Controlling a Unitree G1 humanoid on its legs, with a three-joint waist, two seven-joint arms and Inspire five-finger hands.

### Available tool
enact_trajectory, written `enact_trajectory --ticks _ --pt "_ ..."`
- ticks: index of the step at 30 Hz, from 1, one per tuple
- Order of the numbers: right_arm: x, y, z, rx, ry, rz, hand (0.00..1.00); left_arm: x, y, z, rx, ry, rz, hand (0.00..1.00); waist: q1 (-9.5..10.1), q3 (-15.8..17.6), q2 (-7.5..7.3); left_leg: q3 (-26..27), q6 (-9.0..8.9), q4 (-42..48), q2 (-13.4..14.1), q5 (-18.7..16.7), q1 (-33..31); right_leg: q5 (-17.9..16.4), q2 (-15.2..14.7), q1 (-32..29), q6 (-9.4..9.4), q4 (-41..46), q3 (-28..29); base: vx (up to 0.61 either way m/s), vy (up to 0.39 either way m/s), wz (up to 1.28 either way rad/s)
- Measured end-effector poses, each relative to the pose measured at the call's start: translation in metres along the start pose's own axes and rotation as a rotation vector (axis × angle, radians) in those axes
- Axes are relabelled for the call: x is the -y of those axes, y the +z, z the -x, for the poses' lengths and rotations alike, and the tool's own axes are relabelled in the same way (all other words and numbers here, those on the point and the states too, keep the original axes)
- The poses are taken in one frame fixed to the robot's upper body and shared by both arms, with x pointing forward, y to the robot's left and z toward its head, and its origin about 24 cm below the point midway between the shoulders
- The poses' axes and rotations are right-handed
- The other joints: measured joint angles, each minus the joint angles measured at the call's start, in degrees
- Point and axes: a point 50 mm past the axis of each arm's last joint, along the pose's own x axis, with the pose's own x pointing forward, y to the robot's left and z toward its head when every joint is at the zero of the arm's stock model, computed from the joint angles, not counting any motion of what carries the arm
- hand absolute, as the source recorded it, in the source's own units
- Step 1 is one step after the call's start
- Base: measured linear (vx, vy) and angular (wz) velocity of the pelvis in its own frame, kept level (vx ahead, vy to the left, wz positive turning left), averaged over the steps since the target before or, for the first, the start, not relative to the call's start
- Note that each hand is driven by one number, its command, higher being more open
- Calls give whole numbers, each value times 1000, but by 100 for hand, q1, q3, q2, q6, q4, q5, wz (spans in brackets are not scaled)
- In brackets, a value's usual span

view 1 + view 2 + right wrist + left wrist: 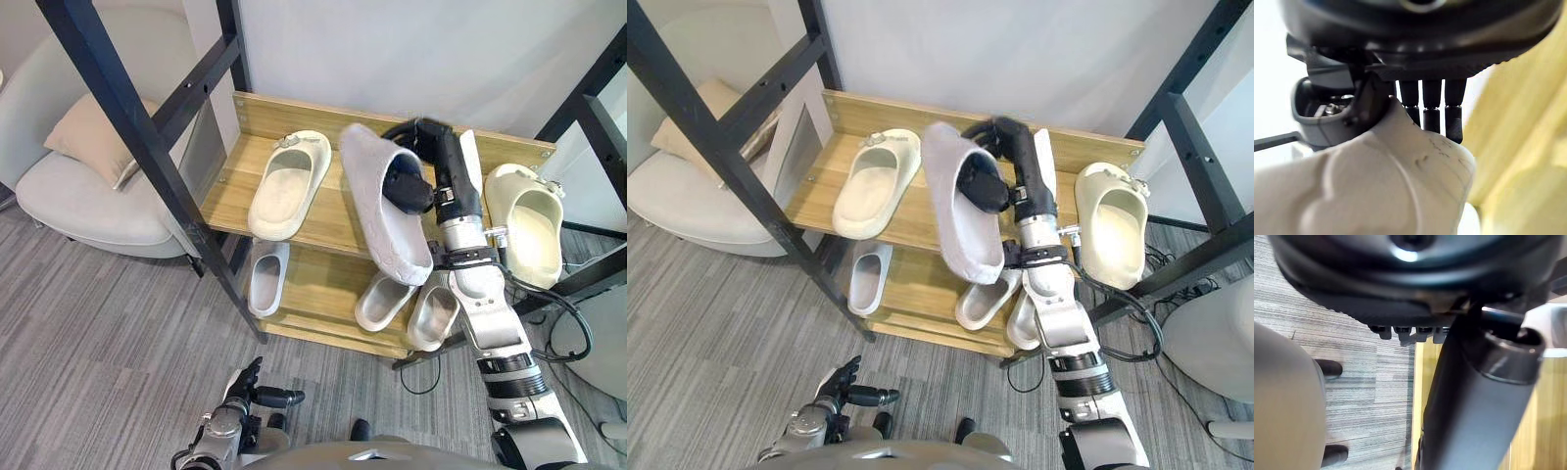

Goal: Organize the slippers on the shoe rack

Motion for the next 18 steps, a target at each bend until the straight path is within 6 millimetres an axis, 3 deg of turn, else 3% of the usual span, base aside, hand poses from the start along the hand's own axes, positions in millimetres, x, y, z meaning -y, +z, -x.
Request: enact_trajectory --ticks 8,11,18 --pt "-1 63 1 301 -79 -112 0 2 -1 0 -3 4 -1 100 -16 41 63 52 -2 27 29 -17 146 -73 4 63 -28 157 59 -21 -2 -4" --pt "-17 79 5 368 -20 -199 0 2 -1 0 -5 11 -1 100 -18 35 76 54 -10 29 42 -13 151 -81 21 64 -39 160 63 0 0 0" --pt "-72 96 24 358 349 -557 0 2 0 0 -3 16 -2 100 23 30 83 24 -16 29 39 -9 156 -98 20 84 -40 164 28 5 -2 2"
